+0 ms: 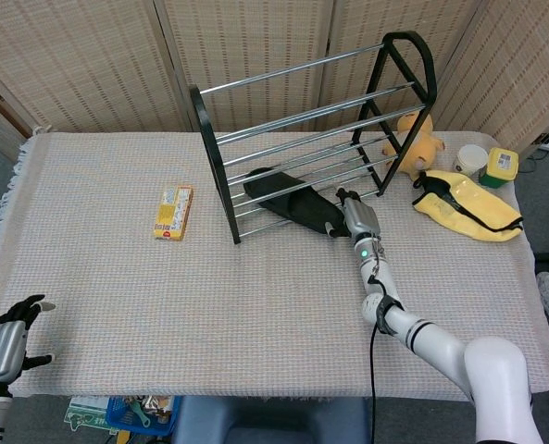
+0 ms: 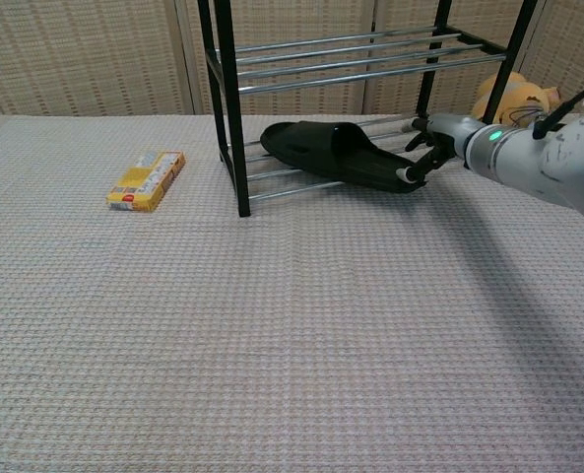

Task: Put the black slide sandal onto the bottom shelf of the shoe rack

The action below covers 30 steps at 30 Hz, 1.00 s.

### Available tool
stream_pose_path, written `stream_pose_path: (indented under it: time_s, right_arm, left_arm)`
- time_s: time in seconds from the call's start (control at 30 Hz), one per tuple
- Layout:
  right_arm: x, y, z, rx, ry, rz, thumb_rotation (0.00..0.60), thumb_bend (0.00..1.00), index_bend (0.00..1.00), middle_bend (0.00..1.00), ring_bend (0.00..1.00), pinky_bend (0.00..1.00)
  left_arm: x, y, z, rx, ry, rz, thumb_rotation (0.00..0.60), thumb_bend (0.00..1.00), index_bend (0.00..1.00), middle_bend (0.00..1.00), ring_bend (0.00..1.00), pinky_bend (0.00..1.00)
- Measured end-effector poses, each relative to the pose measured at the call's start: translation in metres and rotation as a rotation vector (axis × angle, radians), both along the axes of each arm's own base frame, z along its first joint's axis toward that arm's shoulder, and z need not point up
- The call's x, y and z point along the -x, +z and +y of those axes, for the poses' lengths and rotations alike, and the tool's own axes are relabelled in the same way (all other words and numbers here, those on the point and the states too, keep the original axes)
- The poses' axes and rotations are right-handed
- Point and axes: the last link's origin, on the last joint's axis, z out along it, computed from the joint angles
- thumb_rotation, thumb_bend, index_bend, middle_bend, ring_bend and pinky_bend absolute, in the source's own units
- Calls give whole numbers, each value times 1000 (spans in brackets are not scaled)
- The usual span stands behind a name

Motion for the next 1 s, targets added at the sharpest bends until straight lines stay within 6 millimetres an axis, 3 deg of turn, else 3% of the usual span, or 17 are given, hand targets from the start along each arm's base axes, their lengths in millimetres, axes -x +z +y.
stream_pose_path:
  time_s: [0.57, 1.0]
  right_arm:
    - [-6, -3, 21, -54, 74, -16, 600, 407, 0, 133, 0, 167]
    - [-11, 6, 16, -18, 86, -44, 600, 407, 0, 133, 0, 167]
  left_arm:
    - [-1, 2, 0, -7, -7, 2, 600, 174, 319, 200, 199, 310]
    - [0, 3, -2, -8, 1, 4, 600, 173, 319, 200, 199, 310]
